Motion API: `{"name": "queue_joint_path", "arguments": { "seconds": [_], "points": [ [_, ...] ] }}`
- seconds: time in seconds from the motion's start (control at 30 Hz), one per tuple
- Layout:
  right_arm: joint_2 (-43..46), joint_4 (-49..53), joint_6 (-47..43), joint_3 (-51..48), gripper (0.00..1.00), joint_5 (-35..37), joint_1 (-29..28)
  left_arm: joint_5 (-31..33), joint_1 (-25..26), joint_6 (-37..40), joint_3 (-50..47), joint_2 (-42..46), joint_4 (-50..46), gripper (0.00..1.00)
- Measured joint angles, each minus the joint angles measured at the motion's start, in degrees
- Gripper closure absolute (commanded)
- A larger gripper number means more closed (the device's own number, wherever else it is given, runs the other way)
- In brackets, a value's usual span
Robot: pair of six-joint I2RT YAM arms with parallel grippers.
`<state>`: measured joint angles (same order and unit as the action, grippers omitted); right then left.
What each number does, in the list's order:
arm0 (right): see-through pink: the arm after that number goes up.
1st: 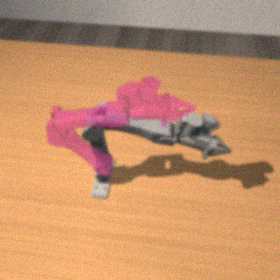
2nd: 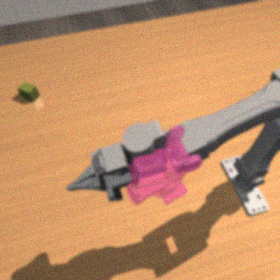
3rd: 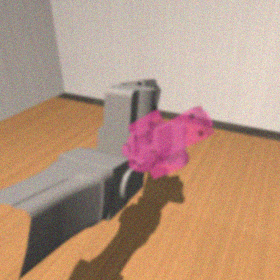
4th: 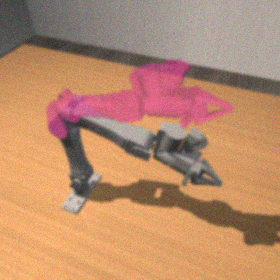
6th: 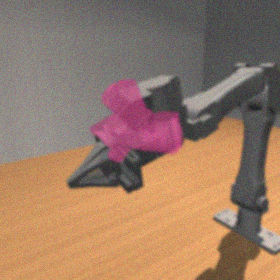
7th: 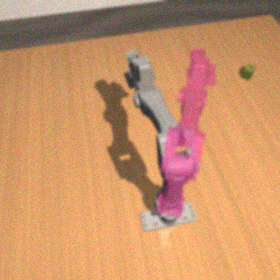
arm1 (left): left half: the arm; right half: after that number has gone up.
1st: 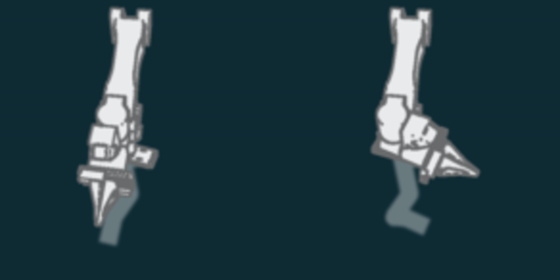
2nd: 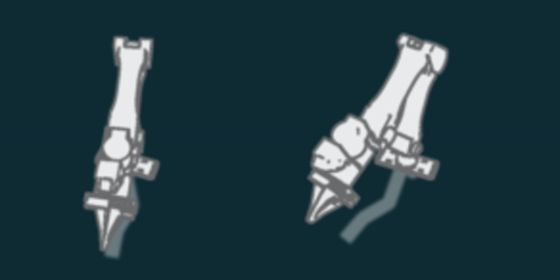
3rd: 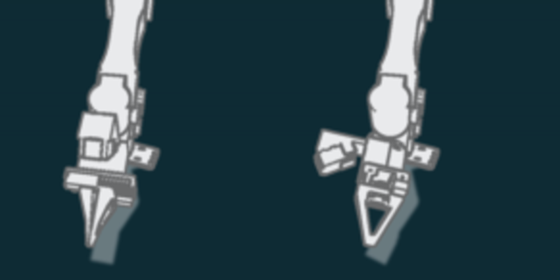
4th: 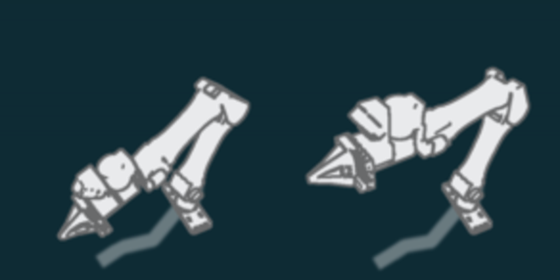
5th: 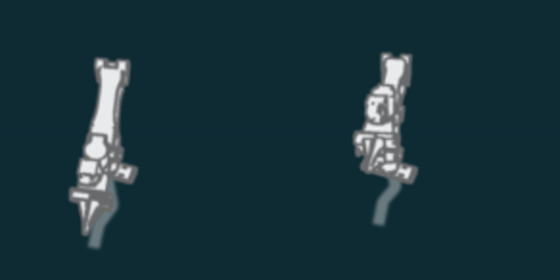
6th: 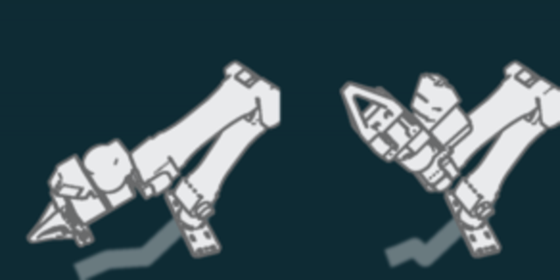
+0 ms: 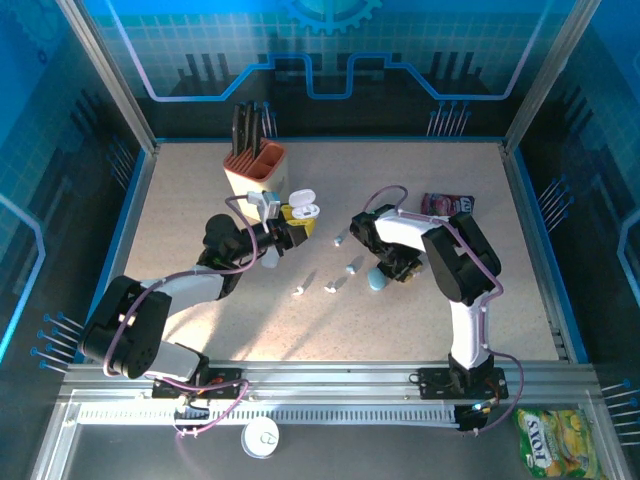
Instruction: Insert wireless bluetooth earbuds into charging case
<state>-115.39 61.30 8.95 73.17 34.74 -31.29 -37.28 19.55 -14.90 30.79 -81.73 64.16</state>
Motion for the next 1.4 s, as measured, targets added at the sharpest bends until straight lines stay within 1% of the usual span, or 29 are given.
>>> {"name": "queue_joint_path", "arguments": {
  "seconds": [0.2, 0.4, 0.5, 0.7, 0.83, 1.0, 1.17, 1.4],
  "points": [
    [0.0, 0.0, 0.0, 0.0, 0.81, 0.2, 0.0, 0.0, 0.0, 0.0, 0.0, 0.0, 0.0, 0.68],
    [1.0, -0.3, 0.0, -0.2, 0.80, -1.1, 0.5, 0.0, 0.0, 0.0, 0.0, 0.0, 0.0, 0.69],
    [3.3, -0.7, 0.4, -0.2, 0.80, -5.2, 1.4, 0.0, 0.0, 0.3, 0.0, 0.0, -0.1, 0.68],
    [10.8, -0.7, 2.9, 1.2, 0.80, -14.2, 1.9, -0.2, 0.0, 1.2, 0.3, -0.2, -1.3, 0.68],
    [17.2, -0.7, 5.0, 2.8, 0.81, -22.0, 2.4, -1.8, 0.0, 2.0, 2.2, -1.0, -2.3, 0.67],
    [25.2, -0.7, 8.3, 5.5, 0.81, -32.2, 4.8, -2.2, 0.5, 3.5, 4.1, -1.6, -3.5, 0.67],
    [30.5, -1.4, 12.4, 8.2, 0.81, -41.9, 6.4, -2.2, 1.9, 5.0, 6.1, -3.1, -4.2, 0.69],
    [35.6, -8.4, 21.9, 8.3, 0.82, -56.2, 6.6, -2.1, 4.5, 7.0, 10.7, -6.5, -4.9, 0.69]
  ]
}}
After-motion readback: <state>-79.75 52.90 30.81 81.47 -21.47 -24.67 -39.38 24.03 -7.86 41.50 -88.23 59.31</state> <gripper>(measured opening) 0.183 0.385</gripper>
